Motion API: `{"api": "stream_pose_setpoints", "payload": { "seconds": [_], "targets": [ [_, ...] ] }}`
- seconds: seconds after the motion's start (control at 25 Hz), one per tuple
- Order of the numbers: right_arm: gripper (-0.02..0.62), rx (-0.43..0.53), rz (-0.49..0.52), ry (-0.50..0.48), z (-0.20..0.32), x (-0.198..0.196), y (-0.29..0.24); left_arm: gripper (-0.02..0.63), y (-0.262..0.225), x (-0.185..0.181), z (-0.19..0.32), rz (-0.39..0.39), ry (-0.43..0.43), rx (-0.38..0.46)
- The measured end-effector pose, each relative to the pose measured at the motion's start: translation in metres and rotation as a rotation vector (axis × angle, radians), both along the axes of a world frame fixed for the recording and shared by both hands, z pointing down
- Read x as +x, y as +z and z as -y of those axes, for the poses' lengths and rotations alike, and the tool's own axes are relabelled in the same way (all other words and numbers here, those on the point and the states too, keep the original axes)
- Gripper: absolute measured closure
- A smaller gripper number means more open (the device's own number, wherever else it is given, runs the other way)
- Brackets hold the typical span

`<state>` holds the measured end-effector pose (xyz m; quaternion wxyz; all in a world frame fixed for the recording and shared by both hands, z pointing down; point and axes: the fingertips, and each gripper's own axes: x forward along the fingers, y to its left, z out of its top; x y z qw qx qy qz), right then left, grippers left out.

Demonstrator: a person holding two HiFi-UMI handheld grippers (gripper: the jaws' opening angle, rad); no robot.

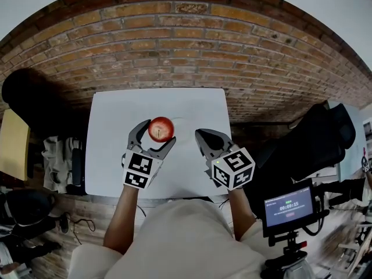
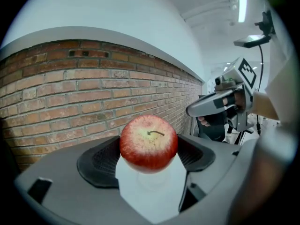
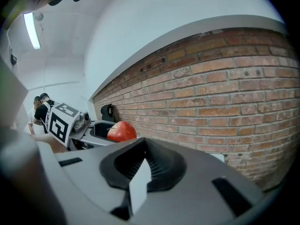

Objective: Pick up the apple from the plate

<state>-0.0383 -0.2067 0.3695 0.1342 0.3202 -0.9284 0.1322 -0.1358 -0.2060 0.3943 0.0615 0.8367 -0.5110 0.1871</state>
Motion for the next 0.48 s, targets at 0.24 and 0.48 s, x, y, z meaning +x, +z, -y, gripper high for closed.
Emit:
{"api": "stream_pose_setpoints", "payload": {
  "seconds": [0.24, 0.48],
  "targets": [
    [0.592, 0.051, 0.001, -0.001, -0.003, 0.001, -0.016, 0.221, -0.015, 0.003, -0.005, -0.013, 0.01, 0.039],
    [0.592, 0.071, 0.009, 0.006, -0.001, 0.003, -0.024, 0.219, -0.026, 0.006, -0.006, -0.034, 0.026, 0.069]
  ]
}}
